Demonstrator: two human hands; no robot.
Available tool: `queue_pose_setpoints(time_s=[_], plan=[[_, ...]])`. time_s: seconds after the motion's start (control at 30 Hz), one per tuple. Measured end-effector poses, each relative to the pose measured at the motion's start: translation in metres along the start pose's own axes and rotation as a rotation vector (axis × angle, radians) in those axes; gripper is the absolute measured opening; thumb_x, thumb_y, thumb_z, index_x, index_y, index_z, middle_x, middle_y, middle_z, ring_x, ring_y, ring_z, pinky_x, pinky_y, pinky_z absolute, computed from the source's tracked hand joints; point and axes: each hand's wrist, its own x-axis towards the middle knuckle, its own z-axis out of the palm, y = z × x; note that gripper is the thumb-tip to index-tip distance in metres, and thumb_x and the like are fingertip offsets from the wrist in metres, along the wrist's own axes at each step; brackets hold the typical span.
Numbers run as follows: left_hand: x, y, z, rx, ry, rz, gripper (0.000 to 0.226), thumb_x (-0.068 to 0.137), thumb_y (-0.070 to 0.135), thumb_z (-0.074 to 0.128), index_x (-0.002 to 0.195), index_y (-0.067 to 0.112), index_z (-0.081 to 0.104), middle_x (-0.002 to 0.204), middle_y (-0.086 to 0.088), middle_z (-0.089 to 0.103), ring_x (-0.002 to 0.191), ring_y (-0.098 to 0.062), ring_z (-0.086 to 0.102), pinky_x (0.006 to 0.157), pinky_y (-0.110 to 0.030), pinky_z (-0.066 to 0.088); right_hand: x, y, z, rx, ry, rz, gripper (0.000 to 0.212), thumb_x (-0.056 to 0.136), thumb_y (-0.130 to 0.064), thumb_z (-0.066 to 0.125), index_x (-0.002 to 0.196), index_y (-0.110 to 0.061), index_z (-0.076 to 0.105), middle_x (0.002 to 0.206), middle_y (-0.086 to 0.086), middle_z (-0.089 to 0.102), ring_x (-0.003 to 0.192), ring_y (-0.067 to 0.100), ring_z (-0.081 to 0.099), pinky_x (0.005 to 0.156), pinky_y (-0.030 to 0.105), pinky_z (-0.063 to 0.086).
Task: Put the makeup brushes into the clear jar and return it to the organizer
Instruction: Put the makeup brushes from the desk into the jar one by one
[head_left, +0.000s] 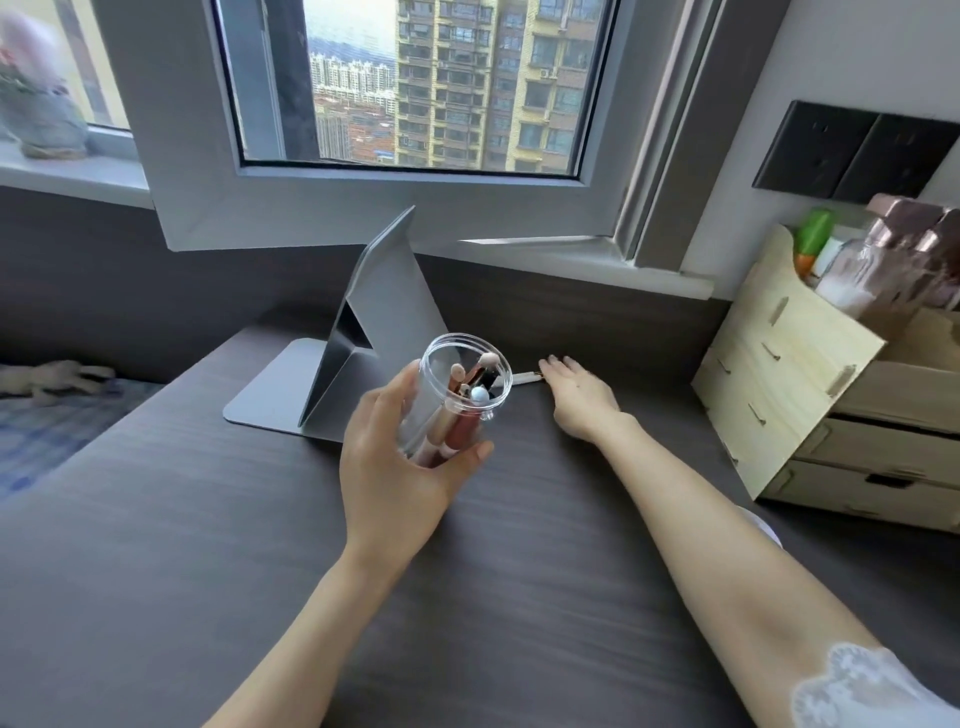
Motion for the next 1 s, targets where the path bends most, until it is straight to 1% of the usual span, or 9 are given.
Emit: queue_pose_setpoints(time_s=[0.1, 0.17, 0.23, 0.3, 0.4, 0.5, 0.7, 0.83, 1.0], plan=[[0.001, -0.002, -0.001, 0.021, 0.005, 0.005, 0.077, 0.051, 0.026, 0.089, 0.121, 0.018, 0.056, 0.101, 0.008, 0.056, 0.093, 0.008, 0.048, 0.081, -0.004, 0.035, 0.004, -0.006, 0.003, -0.166, -0.004, -0.046, 0.059, 0.091, -0.001, 0.030, 0.148, -0.010, 0.018, 0.157, 0.008, 0.021, 0.145, 0.022, 0.018, 0.118, 0.038, 0.018], [0.002, -0.004, -0.001, 0.023, 0.020, 0.005, 0.076, 0.052, 0.020, 0.091, 0.121, 0.018, 0.057, 0.100, 0.011, 0.054, 0.093, 0.009, 0.048, 0.081, -0.003, 0.034, 0.000, -0.006, 0.006, -0.195, 0.094, -0.059, 0.052, 0.086, -0.002, 0.038, 0.138, -0.006, 0.038, 0.141, 0.015, 0.048, 0.131, 0.027, 0.043, 0.110, 0.039, 0.029], [0.002, -0.004, -0.001, 0.024, 0.032, 0.007, 0.076, 0.052, 0.019, 0.090, 0.120, 0.018, 0.057, 0.100, 0.015, 0.053, 0.093, 0.010, 0.048, 0.080, -0.003, 0.034, -0.009, -0.003, 0.009, -0.242, 0.300, -0.086, 0.039, 0.071, -0.001, 0.053, 0.109, -0.007, 0.062, 0.100, 0.013, 0.071, 0.094, 0.031, 0.064, 0.085, 0.036, 0.048], [0.001, -0.004, 0.000, 0.025, 0.029, 0.020, 0.077, 0.052, 0.019, 0.091, 0.121, 0.017, 0.057, 0.099, 0.010, 0.053, 0.092, 0.009, 0.048, 0.080, -0.004, 0.036, -0.017, 0.002, 0.010, -0.273, 0.422, -0.094, 0.033, 0.053, -0.001, 0.066, 0.084, -0.008, 0.068, 0.071, 0.007, 0.070, 0.066, 0.030, 0.064, 0.057, 0.031, 0.051], [0.000, -0.003, 0.001, 0.014, 0.013, 0.055, 0.079, 0.052, 0.023, 0.089, 0.123, 0.021, 0.054, 0.100, 0.011, 0.052, 0.093, 0.005, 0.050, 0.079, -0.006, 0.039, -0.022, 0.004, 0.011, -0.195, 0.329, -0.120, 0.040, 0.067, -0.003, 0.059, 0.106, -0.006, 0.064, 0.094, 0.010, 0.069, 0.088, 0.033, 0.061, 0.069, 0.037, 0.050], [-0.001, -0.003, 0.002, 0.044, 0.003, 0.093, 0.078, 0.053, 0.031, 0.084, 0.122, 0.030, 0.049, 0.102, 0.019, 0.050, 0.095, -0.009, 0.055, 0.083, -0.024, 0.049, -0.029, 0.003, 0.012, -0.242, 0.196, -0.134, 0.036, 0.085, -0.006, 0.042, 0.117, -0.010, 0.058, 0.117, 0.008, 0.060, 0.110, 0.030, 0.053, 0.082, 0.038, 0.047], [0.000, -0.003, 0.002, 0.098, -0.004, 0.128, 0.075, 0.055, 0.042, 0.080, 0.121, 0.029, 0.048, 0.102, 0.005, 0.054, 0.092, -0.019, 0.057, 0.081, -0.035, 0.051, -0.050, 0.001, 0.010, -0.350, 0.094, -0.166, 0.028, 0.090, 0.001, 0.035, 0.110, -0.003, 0.054, 0.118, 0.014, 0.058, 0.108, 0.033, 0.056, 0.078, 0.039, 0.046], [-0.001, -0.004, 0.002, 0.109, 0.001, 0.133, 0.075, 0.054, 0.038, 0.082, 0.121, 0.028, 0.050, 0.103, 0.006, 0.055, 0.094, -0.020, 0.057, 0.081, -0.037, 0.051, -0.067, 0.013, 0.002, -0.187, 0.243, -0.167, 0.019, 0.088, 0.003, 0.040, 0.098, -0.003, 0.056, 0.098, 0.017, 0.063, 0.092, 0.036, 0.063, 0.069, 0.042, 0.048], [-0.002, -0.006, 0.002, 0.124, -0.016, 0.151, 0.076, 0.053, 0.036, 0.083, 0.122, 0.028, 0.049, 0.102, 0.007, 0.054, 0.092, -0.020, 0.057, 0.078, -0.039, 0.052, -0.114, 0.022, -0.039, 0.405, 0.675, -0.064, 0.008, 0.094, -0.015, 0.050, 0.093, -0.010, 0.056, 0.080, 0.004, 0.062, 0.070, 0.028, 0.057, 0.059, 0.037, 0.043]])
